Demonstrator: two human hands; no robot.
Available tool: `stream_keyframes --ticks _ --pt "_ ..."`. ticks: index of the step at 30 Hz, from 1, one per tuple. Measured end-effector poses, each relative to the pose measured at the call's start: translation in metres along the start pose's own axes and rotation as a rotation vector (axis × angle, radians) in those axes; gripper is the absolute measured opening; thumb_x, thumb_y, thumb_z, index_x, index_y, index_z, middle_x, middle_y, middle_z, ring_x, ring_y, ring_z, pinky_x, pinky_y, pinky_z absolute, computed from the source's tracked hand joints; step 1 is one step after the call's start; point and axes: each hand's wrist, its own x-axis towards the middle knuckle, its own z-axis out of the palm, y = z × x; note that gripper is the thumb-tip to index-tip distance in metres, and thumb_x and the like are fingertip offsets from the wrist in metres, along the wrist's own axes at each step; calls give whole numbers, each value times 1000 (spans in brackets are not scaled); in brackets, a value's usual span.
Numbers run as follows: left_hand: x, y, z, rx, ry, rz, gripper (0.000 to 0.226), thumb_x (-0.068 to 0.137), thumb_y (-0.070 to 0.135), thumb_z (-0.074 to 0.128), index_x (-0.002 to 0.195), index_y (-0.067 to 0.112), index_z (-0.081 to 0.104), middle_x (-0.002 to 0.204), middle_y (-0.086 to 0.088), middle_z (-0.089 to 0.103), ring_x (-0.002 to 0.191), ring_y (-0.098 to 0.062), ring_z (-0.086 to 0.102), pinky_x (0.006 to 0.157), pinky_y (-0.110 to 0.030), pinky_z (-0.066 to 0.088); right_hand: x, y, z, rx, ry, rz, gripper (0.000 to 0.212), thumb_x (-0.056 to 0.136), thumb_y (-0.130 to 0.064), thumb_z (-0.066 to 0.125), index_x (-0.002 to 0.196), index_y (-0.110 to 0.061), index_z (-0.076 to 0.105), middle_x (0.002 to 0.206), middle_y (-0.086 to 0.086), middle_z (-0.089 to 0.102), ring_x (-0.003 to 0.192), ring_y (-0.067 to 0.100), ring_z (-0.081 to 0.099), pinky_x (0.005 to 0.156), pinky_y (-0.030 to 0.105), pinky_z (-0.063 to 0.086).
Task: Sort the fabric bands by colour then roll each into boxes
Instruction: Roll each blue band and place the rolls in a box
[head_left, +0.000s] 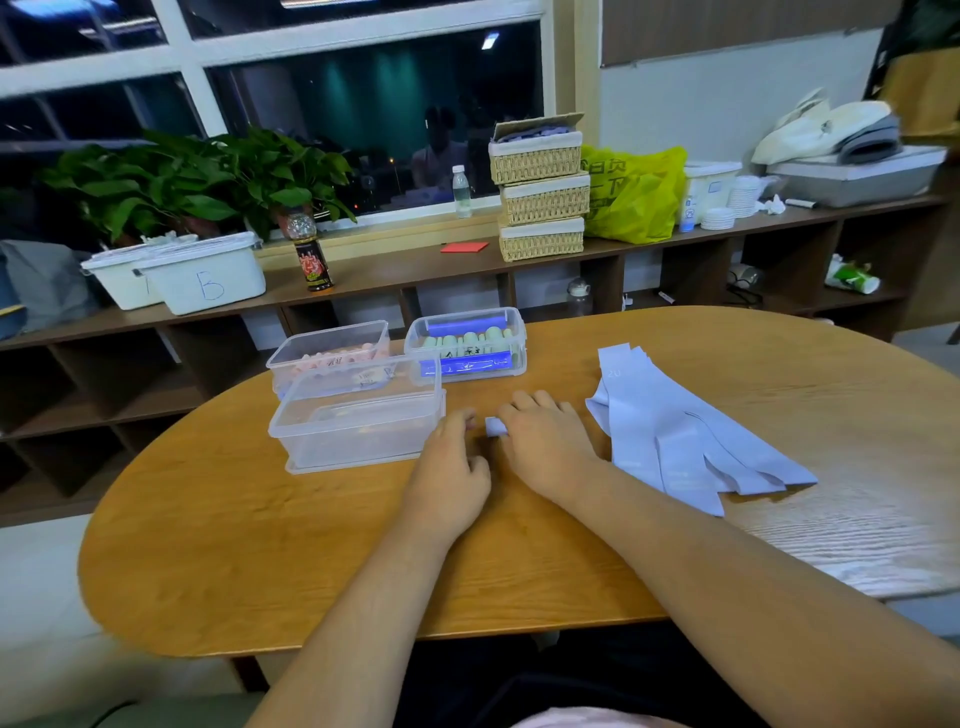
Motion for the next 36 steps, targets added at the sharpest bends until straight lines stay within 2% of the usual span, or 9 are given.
stream_keyframes --ticks 3,6,10,13,19,24,27,31,36 --pt "-4 2 -3 -41 8 -14 63 98 5 58 155 28 43 150 9 53 137 -7 50 115 -33 46 5 0 8 -27 44 12 22 107 -31 48 122 -28 64 124 -2 59 112 21 51 89 38 45" --pt "-5 2 -5 -102 40 2 63 95 -1 57 150 27 47 140 11 56 132 -5 52 114 -36 49 -3 4 9 68 155 25 29 109 -35 49 133 -26 63 127 -4 61 113 18 53 89 35 47" --pt "-3 -1 -7 -182 105 -8 61 91 -7 55 142 25 53 129 11 63 120 -4 59 109 -38 52 -25 4 -6 768 225 194 33 112 -33 47 140 -25 63 126 -11 63 114 8 57 91 24 48" --pt "-4 -1 -7 -249 119 1 59 89 -11 51 134 26 57 119 13 66 111 -1 64 102 -39 55 -38 4 -11 1285 181 348 28 112 -29 49 134 -31 68 124 -14 71 117 8 65 98 30 55" --pt "-11 7 -6 -272 19 217 58 93 8 72 142 34 53 135 19 61 125 -6 60 98 -38 56 -48 1 -29 1861 8 462 24 110 -16 54 132 -18 64 112 16 78 100 23 73 94 42 58" --pt "-12 16 -7 -157 -2 294 81 84 40 88 152 41 44 145 23 52 137 -4 50 108 -25 45 -50 -2 -32 1924 -175 472 26 109 -15 55 132 -7 62 104 19 76 92 24 67 83 37 54" --pt "-13 15 -6 -108 38 323 71 84 41 88 146 38 52 136 24 57 131 0 52 107 -25 47 -51 -5 -34 1916 -216 461 23 109 -12 53 128 -3 63 101 18 76 94 25 68 89 38 57" --pt "-15 16 -8 -58 63 299 67 85 41 87 145 37 57 124 32 56 118 9 53 99 -13 45 -51 -8 -35 1896 -219 431 18 108 -10 53 119 -4 66 101 15 78 92 19 74 93 39 59" --pt "-11 11 -5 43 91 317 65 86 38 87 145 30 62 131 17 67 119 2 57 100 -9 40 -51 -1 -28 1710 -83 417 25 108 -19 57 116 -4 74 109 6 76 107 20 70 97 36 59"
